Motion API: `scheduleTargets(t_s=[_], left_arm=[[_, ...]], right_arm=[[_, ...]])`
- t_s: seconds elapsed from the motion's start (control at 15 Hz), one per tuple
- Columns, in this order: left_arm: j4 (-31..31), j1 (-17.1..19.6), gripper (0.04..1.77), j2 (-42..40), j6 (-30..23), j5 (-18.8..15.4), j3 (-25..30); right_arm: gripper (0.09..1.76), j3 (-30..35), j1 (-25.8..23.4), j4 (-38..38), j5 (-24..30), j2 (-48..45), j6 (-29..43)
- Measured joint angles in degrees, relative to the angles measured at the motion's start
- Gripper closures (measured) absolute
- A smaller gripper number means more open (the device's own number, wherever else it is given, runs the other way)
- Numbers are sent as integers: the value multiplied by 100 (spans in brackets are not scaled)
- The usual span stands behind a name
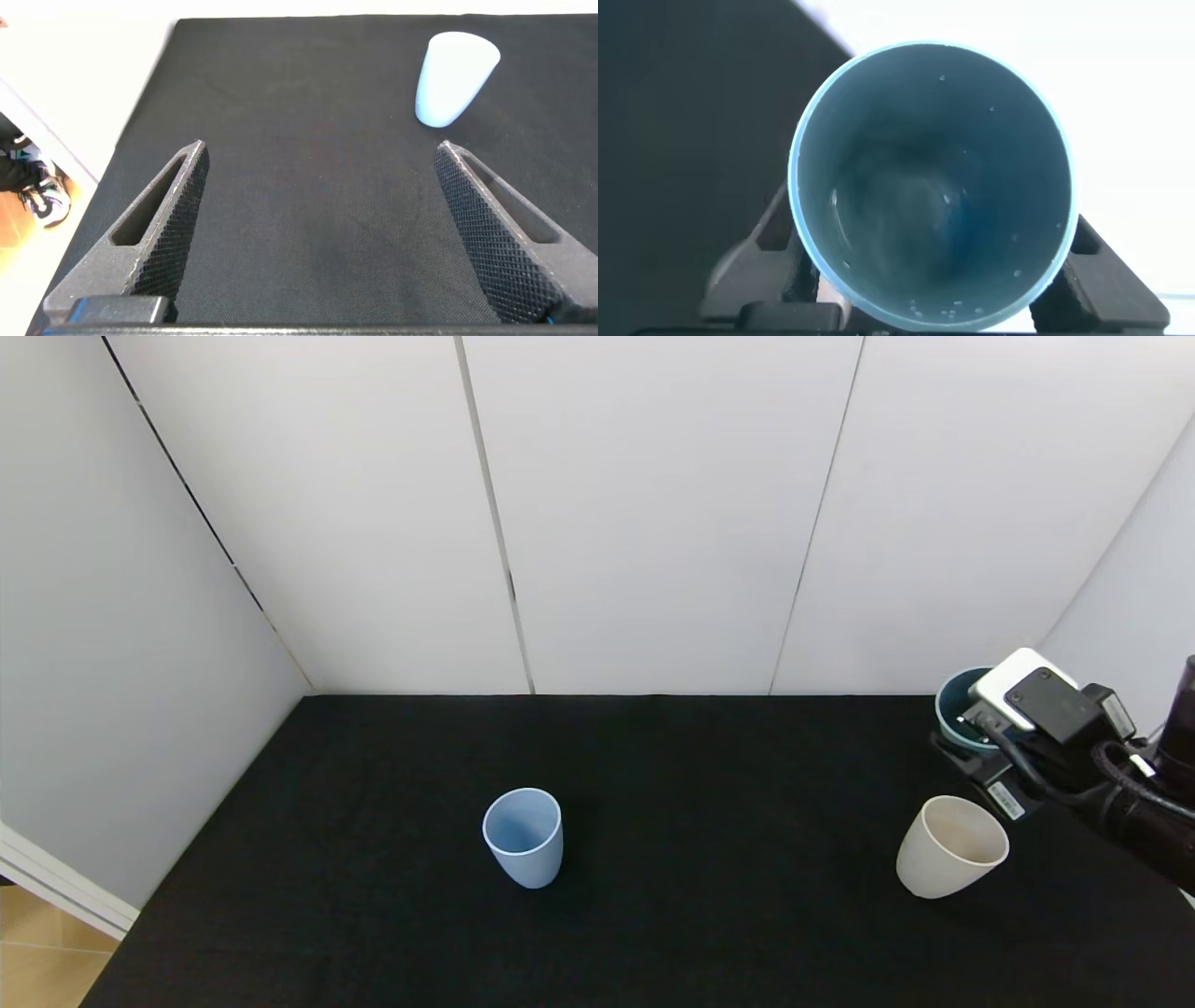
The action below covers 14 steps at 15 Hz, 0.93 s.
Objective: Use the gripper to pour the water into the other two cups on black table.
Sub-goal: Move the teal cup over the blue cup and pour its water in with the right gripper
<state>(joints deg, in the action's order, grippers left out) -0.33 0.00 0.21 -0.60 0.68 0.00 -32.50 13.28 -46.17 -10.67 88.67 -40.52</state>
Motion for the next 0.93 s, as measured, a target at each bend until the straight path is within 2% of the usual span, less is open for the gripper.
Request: scheduleTargets(t_s=[0.2,0.4,0.67,0.93], left_arm=[[2,0,9,0,0,0,0],[0,0,9,0,0,0,0],[0,0,9,0,2,-2,0],[0,0,9,0,0,0,0]], right_arm=[[64,-302,929,69,-755,-15,296],[64,-1192,1822,658,-1753,219,351],[64,-2417,2900,1781,-2491,597,347],[64,-3321,3526,1904,-2775,1331,222]])
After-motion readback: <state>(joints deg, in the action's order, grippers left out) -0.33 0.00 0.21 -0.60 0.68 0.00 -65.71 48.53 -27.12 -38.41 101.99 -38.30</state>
